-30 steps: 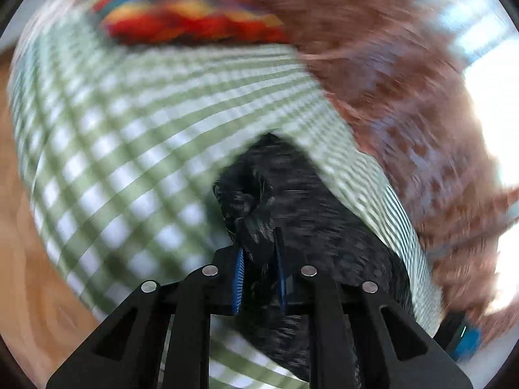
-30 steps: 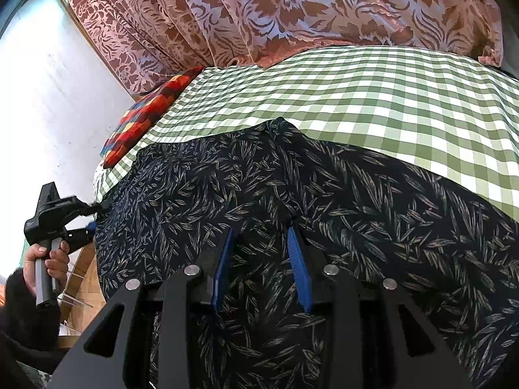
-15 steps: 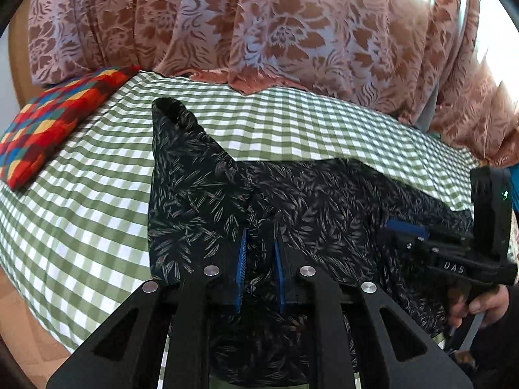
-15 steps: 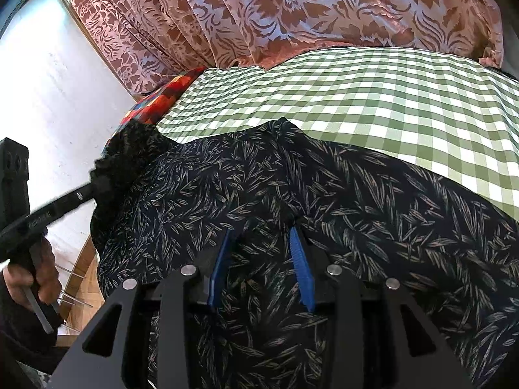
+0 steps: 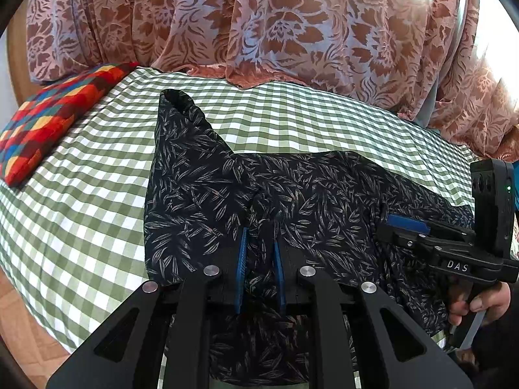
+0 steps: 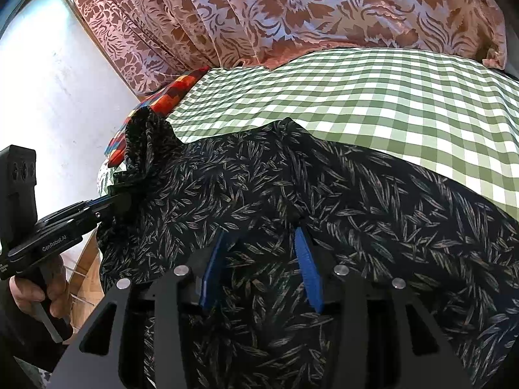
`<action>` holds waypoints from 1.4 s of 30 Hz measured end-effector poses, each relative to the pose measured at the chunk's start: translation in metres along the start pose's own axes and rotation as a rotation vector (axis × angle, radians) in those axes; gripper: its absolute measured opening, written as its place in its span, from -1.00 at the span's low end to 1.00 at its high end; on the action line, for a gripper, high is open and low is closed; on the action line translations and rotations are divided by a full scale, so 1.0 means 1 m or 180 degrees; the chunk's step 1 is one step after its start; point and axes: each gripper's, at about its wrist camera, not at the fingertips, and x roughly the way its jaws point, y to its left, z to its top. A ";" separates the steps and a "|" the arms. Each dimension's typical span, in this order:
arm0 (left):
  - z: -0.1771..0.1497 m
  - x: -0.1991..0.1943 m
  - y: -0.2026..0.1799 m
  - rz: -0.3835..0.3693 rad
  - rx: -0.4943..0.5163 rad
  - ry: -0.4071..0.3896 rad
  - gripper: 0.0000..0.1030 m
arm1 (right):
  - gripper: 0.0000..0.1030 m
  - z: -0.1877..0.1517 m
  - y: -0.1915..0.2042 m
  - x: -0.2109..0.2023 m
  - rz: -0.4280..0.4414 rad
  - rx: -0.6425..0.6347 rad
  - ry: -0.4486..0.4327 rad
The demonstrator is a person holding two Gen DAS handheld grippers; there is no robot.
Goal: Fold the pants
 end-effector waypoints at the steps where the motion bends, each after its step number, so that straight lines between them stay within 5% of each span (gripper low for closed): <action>1: 0.000 -0.001 0.000 -0.0007 -0.0008 -0.0006 -0.72 | -0.12 0.000 0.001 0.000 -0.0003 0.0000 -0.0002; 9: 0.004 -0.008 0.010 -0.0218 -0.0213 -0.0029 -0.72 | -0.06 0.000 0.002 0.001 0.0009 -0.0015 0.0002; 17: 0.003 -0.033 0.091 -0.0990 -0.1331 -0.0213 -0.72 | 0.02 0.001 0.003 0.002 0.0025 -0.0027 0.0025; 28: -0.057 -0.035 0.218 -0.0394 -0.2817 0.0093 -0.68 | 0.16 0.002 0.002 0.002 0.0090 -0.0050 0.0036; 30: -0.060 -0.046 0.224 -0.0169 -0.2800 0.0037 -0.68 | 0.18 0.002 0.001 0.002 0.0113 -0.0048 0.0034; 34: -0.044 -0.068 0.218 -0.0122 -0.2616 -0.0241 -0.68 | 0.20 0.001 0.001 0.001 0.0124 -0.0057 0.0027; 37: -0.017 -0.079 0.185 -0.0292 -0.2029 -0.0334 -0.68 | 0.20 0.000 0.000 0.000 0.0146 -0.0030 0.0020; 42: 0.016 -0.064 0.114 -0.0836 -0.1231 -0.0102 -0.68 | 0.19 0.015 0.001 -0.015 0.0150 0.0141 0.0032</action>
